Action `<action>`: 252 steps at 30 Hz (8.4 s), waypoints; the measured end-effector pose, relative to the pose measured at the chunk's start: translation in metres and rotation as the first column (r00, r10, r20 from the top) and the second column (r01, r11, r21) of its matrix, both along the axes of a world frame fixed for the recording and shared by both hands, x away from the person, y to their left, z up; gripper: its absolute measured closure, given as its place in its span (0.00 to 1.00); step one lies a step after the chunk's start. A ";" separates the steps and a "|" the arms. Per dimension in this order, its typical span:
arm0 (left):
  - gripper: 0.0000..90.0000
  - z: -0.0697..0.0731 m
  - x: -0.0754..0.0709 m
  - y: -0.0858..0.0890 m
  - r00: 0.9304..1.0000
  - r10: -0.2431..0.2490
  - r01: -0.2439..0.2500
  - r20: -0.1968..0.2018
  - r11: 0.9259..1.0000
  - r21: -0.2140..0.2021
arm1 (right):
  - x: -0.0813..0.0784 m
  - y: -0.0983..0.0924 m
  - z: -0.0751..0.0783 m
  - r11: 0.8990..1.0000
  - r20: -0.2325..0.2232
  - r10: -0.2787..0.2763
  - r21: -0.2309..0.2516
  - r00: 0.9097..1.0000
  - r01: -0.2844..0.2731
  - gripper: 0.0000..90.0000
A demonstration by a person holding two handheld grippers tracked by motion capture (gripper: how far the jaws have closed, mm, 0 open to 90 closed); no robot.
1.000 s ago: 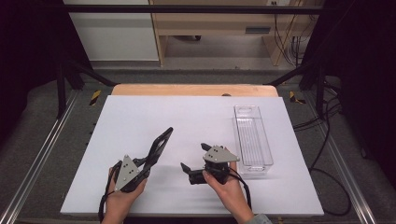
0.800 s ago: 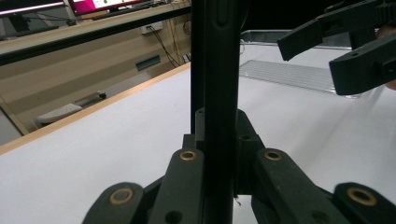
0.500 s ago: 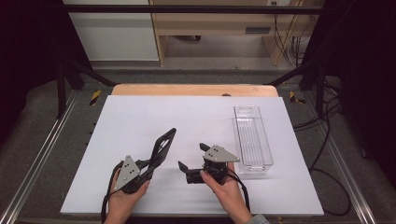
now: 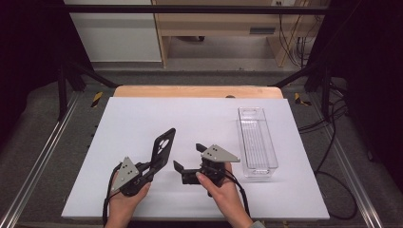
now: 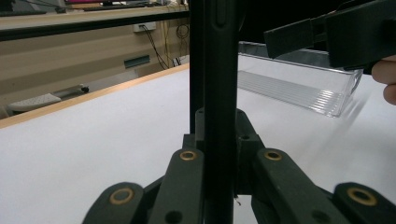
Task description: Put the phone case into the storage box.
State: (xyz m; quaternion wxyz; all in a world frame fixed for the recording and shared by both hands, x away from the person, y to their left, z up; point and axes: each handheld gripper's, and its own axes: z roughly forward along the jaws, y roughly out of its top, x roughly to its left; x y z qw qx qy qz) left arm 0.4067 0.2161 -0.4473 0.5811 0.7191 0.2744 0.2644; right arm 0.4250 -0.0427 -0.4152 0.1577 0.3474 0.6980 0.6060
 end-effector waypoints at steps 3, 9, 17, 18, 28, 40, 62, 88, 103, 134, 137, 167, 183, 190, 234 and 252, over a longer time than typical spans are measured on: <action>0.94 0.001 0.001 0.003 1.000 0.006 -0.006 -0.006 1.000 -0.017 | 0.000 0.008 0.005 1.000 0.006 0.013 -0.004 1.000 -0.013 0.05; 0.94 0.001 0.002 0.007 1.000 0.015 -0.016 -0.021 0.999 -0.041 | 0.001 0.021 0.017 1.000 0.017 0.020 0.001 1.000 -0.020 0.04; 0.94 0.000 0.002 0.007 0.999 0.015 -0.017 -0.035 0.999 -0.049 | 0.001 0.031 0.028 0.999 0.020 0.037 0.017 0.999 -0.038 0.04; 0.94 -0.001 0.002 0.007 0.999 0.015 -0.016 -0.035 0.999 -0.049 | 0.001 0.031 0.029 0.999 0.022 0.038 0.017 0.999 -0.038 0.04; 0.94 0.000 0.002 0.006 0.999 0.000 -0.002 -0.035 0.999 -0.049 | 0.003 0.037 0.033 0.999 0.027 0.038 0.019 0.999 -0.039 0.04; 0.94 0.001 0.000 0.003 1.000 -0.015 0.014 -0.024 0.999 -0.050 | 0.010 0.045 0.030 0.999 0.009 0.019 0.044 1.000 -0.019 0.03; 0.94 0.001 -0.002 -0.002 0.999 -0.035 0.034 -0.018 0.998 -0.049 | 0.019 0.059 0.026 0.994 -0.025 -0.003 0.110 1.000 0.006 0.05; 0.94 0.000 -0.002 -0.003 0.999 -0.038 0.037 -0.025 0.998 -0.043 | 0.019 0.060 0.027 0.994 -0.014 -0.018 0.112 1.000 0.019 0.11; 0.94 -0.001 -0.001 -0.003 0.999 -0.041 0.040 -0.032 0.998 -0.047 | 0.019 0.060 0.027 0.994 -0.021 -0.023 0.106 1.000 0.025 0.14; 0.27 -0.004 0.006 0.001 0.999 0.024 -0.028 -0.046 0.996 -0.088 | 0.037 0.032 0.048 0.995 -0.016 -0.096 0.016 0.995 0.096 0.15; 0.16 -0.005 0.009 0.004 0.997 0.034 -0.039 -0.064 0.996 -0.082 | 0.045 0.020 0.054 0.992 -0.008 -0.123 0.006 0.992 0.123 0.15; 0.04 -0.002 0.001 0.088 0.970 0.238 -0.240 -0.041 0.970 -0.039 | 0.138 -0.096 0.098 0.920 0.064 -0.387 -0.044 0.920 0.390 0.15; 0.04 -0.006 0.007 0.094 0.969 0.242 -0.244 -0.048 0.969 -0.040 | 0.151 -0.140 0.099 0.853 0.082 -0.508 -0.092 0.857 0.514 0.15; 0.04 -0.007 0.007 0.095 0.969 0.242 -0.244 -0.046 0.969 -0.041 | 0.155 -0.150 0.097 0.838 0.078 -0.532 -0.096 0.843 0.538 0.15; 0.04 -0.004 0.005 0.091 0.974 0.226 -0.228 -0.031 0.973 -0.042 | 0.170 -0.173 0.082 0.778 0.083 -0.607 -0.138 0.790 0.613 0.15; 0.04 -0.004 0.005 0.088 0.976 0.216 -0.217 -0.028 0.976 -0.036 | 0.185 -0.171 0.069 0.749 0.088 -0.636 -0.170 0.767 0.641 0.15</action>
